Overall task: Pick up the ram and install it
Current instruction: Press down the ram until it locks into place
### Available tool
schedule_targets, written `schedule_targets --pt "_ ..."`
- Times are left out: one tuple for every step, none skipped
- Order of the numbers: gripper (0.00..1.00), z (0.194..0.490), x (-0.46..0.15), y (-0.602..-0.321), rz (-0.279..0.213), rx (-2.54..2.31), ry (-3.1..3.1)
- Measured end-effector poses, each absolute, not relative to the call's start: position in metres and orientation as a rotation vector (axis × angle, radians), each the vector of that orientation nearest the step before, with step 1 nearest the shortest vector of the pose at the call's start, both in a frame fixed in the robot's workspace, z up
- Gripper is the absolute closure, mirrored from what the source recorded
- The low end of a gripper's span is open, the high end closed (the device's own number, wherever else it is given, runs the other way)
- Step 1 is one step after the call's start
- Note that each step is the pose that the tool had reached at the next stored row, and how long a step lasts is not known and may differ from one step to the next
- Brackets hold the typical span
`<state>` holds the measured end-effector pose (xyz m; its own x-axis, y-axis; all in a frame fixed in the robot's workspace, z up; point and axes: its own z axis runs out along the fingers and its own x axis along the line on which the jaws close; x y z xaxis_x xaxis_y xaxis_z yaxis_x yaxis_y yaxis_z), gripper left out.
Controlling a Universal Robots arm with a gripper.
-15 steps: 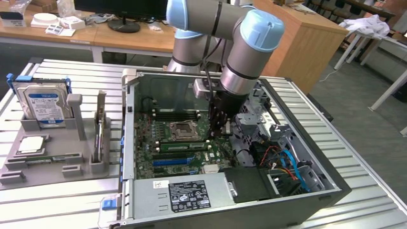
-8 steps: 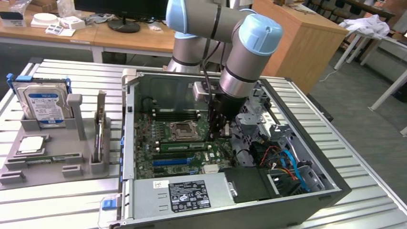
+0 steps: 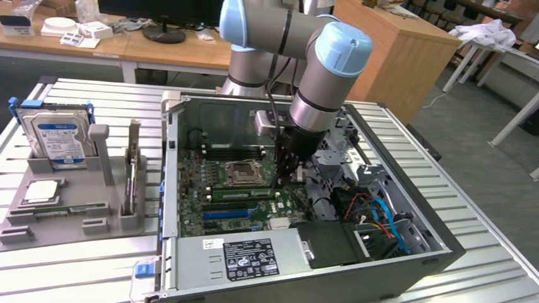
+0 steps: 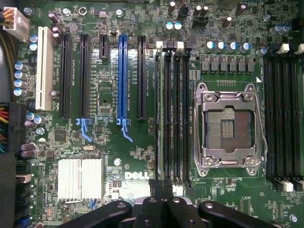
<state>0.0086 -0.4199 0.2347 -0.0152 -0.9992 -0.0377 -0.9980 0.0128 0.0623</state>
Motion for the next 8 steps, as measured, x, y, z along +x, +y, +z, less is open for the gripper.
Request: schedule_targets --pt "0.89 0.2342 0.0086 -0.4196 -0.111 2.193 -2.223" --pt "0.89 0.2336 0.0087 -0.4192 -0.111 2.193 -2.223" --pt "0.89 0.2331 0.0086 -0.4186 -0.111 2.193 -2.223" --pt "0.89 0.2327 0.0086 -0.418 -0.111 2.193 -2.224" --pt "0.89 0.2324 0.0086 -0.4172 -0.111 2.193 -2.224" --pt "0.89 0.2323 0.0086 -0.4166 -0.111 2.193 -2.224" --pt "0.89 0.2323 0.0086 -0.4167 -0.111 2.193 -2.224" --pt "0.89 0.2323 0.0086 -0.4167 -0.111 2.193 -2.223"
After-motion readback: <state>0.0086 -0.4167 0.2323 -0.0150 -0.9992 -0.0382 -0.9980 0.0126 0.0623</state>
